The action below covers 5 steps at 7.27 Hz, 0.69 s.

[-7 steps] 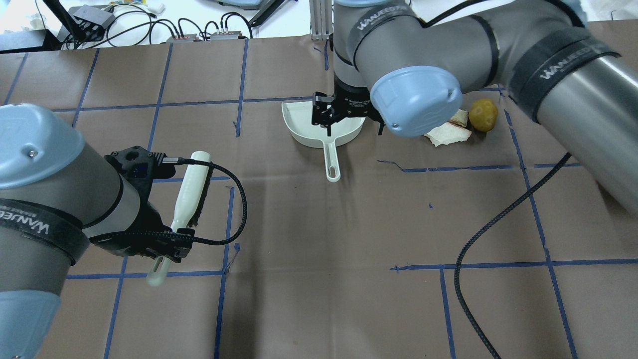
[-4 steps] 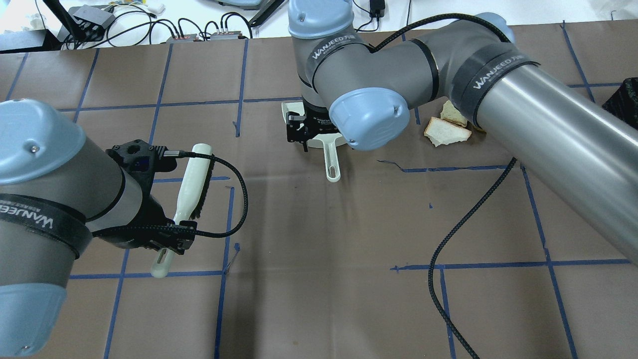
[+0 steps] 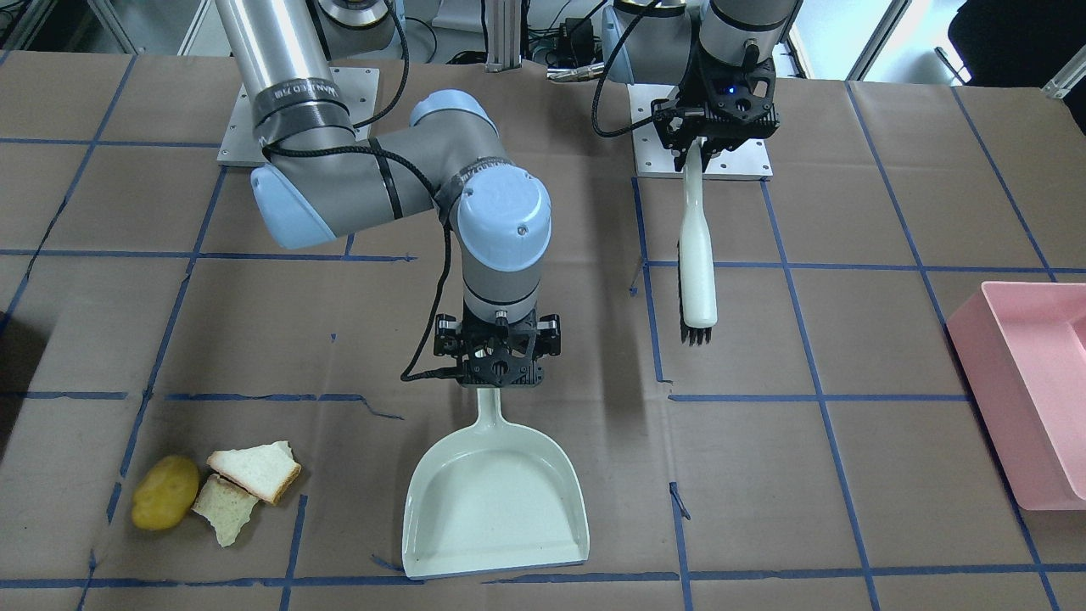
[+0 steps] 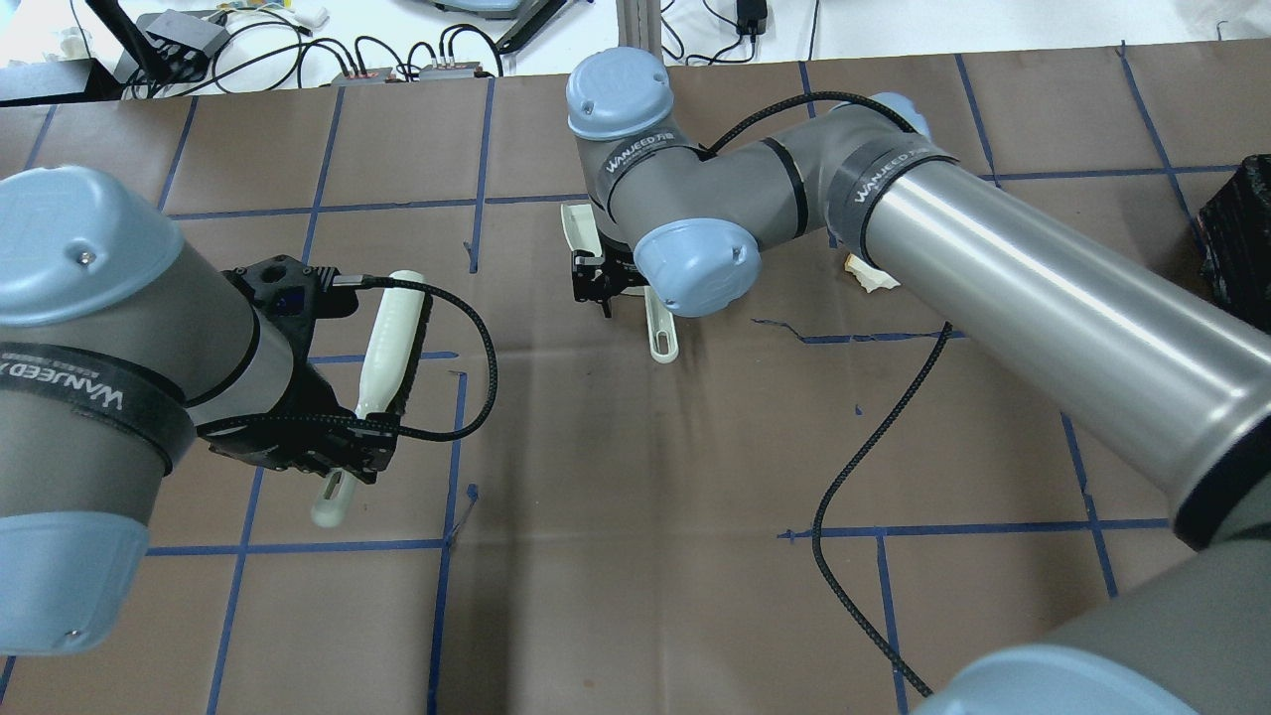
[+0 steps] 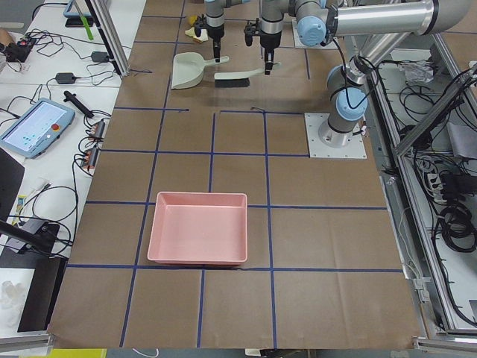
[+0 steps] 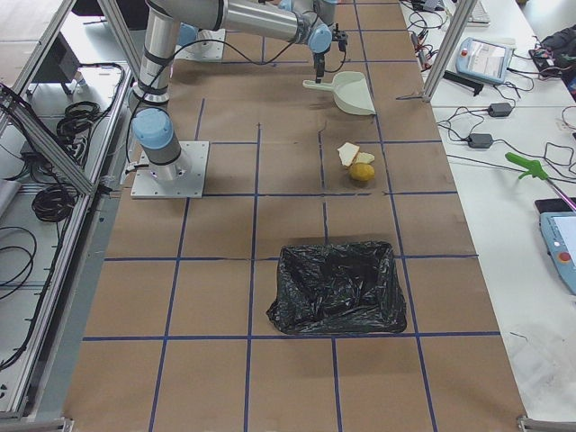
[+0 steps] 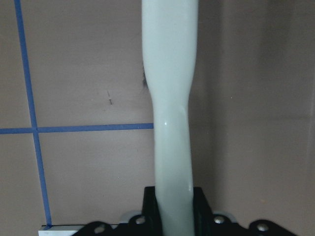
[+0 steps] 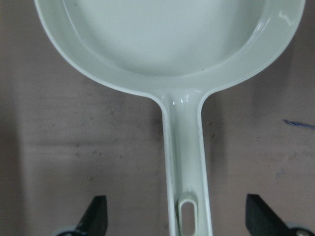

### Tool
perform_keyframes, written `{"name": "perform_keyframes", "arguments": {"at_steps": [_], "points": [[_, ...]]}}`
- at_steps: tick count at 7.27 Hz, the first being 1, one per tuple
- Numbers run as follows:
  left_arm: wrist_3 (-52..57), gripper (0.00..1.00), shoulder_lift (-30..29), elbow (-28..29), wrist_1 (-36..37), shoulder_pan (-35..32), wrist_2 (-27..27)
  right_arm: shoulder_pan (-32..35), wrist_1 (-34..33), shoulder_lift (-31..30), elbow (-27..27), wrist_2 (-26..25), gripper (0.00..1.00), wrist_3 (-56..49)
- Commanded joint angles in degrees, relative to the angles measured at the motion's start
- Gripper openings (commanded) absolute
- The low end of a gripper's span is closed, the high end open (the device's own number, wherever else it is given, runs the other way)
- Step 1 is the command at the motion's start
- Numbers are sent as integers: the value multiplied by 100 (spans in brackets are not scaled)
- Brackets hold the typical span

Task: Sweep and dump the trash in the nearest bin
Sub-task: 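Close the right gripper on the white dustpan handle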

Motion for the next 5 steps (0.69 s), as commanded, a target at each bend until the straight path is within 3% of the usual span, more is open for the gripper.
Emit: {"name": "perform_keyframes", "arguments": {"at_steps": [1,5], "points": [[-522,3,-204,190,-225,1,-271,-34,-242,186,28,-170,100,-58],[-596,0,6,147,-350,-17,-184,-95,-269,362,2,-82,100,-41]]}}
